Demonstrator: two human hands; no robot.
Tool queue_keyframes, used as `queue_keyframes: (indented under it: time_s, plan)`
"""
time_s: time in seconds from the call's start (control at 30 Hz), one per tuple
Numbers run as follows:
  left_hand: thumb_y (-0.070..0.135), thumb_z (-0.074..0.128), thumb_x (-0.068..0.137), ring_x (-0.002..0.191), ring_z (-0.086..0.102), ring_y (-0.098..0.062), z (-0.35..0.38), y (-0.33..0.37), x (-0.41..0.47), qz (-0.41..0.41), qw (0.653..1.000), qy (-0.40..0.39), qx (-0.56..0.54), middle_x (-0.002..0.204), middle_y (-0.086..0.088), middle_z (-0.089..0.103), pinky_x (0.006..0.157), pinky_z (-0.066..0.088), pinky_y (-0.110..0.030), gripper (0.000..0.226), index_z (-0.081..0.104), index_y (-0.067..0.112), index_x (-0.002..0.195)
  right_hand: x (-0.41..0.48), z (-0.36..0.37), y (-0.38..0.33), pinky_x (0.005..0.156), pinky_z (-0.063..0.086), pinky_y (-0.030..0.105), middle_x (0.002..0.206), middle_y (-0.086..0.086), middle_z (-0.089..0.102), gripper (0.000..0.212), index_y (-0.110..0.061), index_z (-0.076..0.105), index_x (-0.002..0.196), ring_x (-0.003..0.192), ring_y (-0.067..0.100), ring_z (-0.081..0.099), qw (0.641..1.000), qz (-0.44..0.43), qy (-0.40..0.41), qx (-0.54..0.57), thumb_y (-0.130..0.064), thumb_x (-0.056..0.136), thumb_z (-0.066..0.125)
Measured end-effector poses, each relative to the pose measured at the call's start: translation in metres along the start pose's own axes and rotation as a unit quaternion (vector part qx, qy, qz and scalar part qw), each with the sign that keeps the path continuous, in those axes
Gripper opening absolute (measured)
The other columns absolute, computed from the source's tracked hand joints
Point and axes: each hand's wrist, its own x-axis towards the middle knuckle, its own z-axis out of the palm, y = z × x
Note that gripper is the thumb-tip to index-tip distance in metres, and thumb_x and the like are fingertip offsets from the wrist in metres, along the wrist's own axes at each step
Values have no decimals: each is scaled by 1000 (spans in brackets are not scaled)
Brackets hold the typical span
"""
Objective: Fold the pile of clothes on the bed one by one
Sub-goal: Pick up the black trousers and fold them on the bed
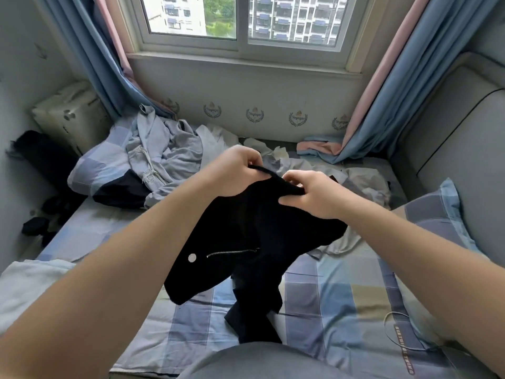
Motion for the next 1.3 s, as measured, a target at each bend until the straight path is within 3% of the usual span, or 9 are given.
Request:
queue_keyframes:
  time_s: [0.13,0.33,0.43,0.57,0.67,0.83,0.97,1.1,1.3]
  plan:
    - [32,76,88,59,49,-5,-54,21,11,24,988,52,141,69,8,54,58,40,-22,22,65,15,79,32,-26,-22,80,48,34,88,-3,69,8,-21,71,98,86,20,63,987,-61,144,-27,-17,95,65]
    - [22,65,94,93,56,-21,-154,55,31,68,938,143,308,97,5,55,76,44,-33,11,63,23,105,80,-118,-105,93,51,44,113,-4,72,22,-28,71,116,107,24,64,960,-136,207,-129,-24,100,57]
    - [7,54,90,91,57,-20,-204,67,39,29,918,163,362,103,2,60,73,48,-34,25,61,21,108,93,-172,-151,100,47,43,123,-3,69,30,-30,69,121,116,25,60,937,-156,257,-178,-17,100,52]
    - [16,54,87,96,59,-18,-266,89,28,-29,891,182,414,105,8,61,76,55,-38,25,61,31,106,93,-234,-200,105,43,46,127,-2,68,35,-28,69,123,122,25,57,912,-186,303,-207,-13,97,51]
    - [15,54,87,93,59,-17,-305,110,19,-2,896,194,399,101,5,63,81,54,-39,16,61,25,98,89,-271,-223,104,43,46,124,-2,69,32,-28,70,122,120,25,57,894,-201,342,-208,-16,97,53]
    - [12,46,96,98,63,-19,-346,139,10,46,947,253,192,100,3,63,76,49,-30,17,58,15,108,94,-312,-251,93,48,44,107,-2,69,18,-30,71,108,105,24,60,875,-218,381,-203,-30,100,55]
    - [28,68,96,87,70,-5,-357,149,-2,86,966,217,113,99,12,70,78,55,-21,23,65,21,118,98,-326,-262,91,49,46,99,0,68,15,-22,68,97,97,25,59,863,-219,394,-228,-31,100,57]
    - [13,63,93,98,63,-18,-387,137,-10,-24,914,257,314,104,3,67,85,49,-33,18,68,19,110,112,-317,-254,86,49,43,97,-9,59,10,-28,65,97,98,22,56,854,-173,351,-344,-33,98,57]
    - [4,47,89,75,64,-22,-414,104,-34,-185,882,276,334,86,-7,66,55,50,-29,23,65,16,82,143,-288,-227,79,51,39,107,2,59,23,-21,67,98,95,30,61,879,-35,342,-332,-8,88,51]
